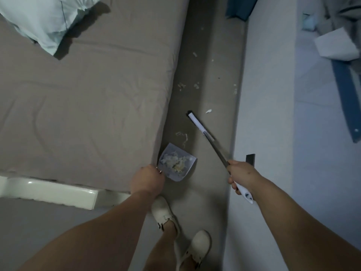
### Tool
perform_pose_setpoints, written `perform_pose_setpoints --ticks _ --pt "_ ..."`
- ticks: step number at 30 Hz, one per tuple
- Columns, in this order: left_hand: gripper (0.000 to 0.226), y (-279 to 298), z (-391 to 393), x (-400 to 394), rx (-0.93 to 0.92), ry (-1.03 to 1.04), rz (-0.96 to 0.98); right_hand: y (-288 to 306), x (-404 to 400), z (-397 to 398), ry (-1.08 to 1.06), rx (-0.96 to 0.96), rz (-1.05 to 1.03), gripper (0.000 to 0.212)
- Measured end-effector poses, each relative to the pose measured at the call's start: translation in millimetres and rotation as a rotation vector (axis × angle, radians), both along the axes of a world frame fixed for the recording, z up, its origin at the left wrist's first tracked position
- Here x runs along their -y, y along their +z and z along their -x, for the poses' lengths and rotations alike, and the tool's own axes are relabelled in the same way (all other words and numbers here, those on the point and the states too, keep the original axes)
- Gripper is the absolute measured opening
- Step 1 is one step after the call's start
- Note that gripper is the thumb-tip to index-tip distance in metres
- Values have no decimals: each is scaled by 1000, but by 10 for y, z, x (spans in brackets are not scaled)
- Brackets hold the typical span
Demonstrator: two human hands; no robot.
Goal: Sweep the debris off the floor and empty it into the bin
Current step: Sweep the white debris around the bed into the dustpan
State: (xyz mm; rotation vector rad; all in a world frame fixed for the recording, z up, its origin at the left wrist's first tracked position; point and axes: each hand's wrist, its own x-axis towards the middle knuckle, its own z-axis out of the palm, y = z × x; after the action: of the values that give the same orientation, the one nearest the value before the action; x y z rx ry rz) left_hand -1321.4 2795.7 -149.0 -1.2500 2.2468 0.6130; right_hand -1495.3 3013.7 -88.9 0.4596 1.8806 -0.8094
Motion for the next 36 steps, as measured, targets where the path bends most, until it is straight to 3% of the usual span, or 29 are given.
perform_pose_setpoints --ticks 4,10,12,14,17,20,24,26,29,31,33,34,36 --pt "35 -129 231 158 40 -51 -31 -104 467 259 172 -67 -71 33" --pt "31 -213 471 103 71 -124 -49 -481 989 536 361 -15 -167 27" --pt "31 -229 555 138 83 -116 -56 -542 1074 546 463 46 -185 15" --pt "30 -239 625 203 85 -106 -55 -461 1085 615 586 169 -225 18" --pt "29 -244 717 324 88 -65 -43 -200 969 888 478 298 -224 15" --pt "33 -247 780 385 116 -30 -41 -4 843 989 456 204 -179 28" --pt "33 -243 858 365 124 -30 -34 -69 950 931 688 -6 -255 30" --pt "36 -273 916 364 137 -32 -27 -276 1044 923 746 -12 -313 10" --pt "41 -330 993 399 150 -30 -18 -513 1033 980 853 34 -260 21" --pt "39 -343 1014 448 153 -27 -16 -497 991 992 942 141 -281 16" --pt "38 -361 1033 470 158 -36 -3 -358 898 1073 878 187 -271 19" --pt "39 -362 1065 463 161 -43 0 -331 792 1146 741 194 -220 25" --pt "40 -339 1110 459 177 -50 -13 -276 556 1285 559 197 -129 16"
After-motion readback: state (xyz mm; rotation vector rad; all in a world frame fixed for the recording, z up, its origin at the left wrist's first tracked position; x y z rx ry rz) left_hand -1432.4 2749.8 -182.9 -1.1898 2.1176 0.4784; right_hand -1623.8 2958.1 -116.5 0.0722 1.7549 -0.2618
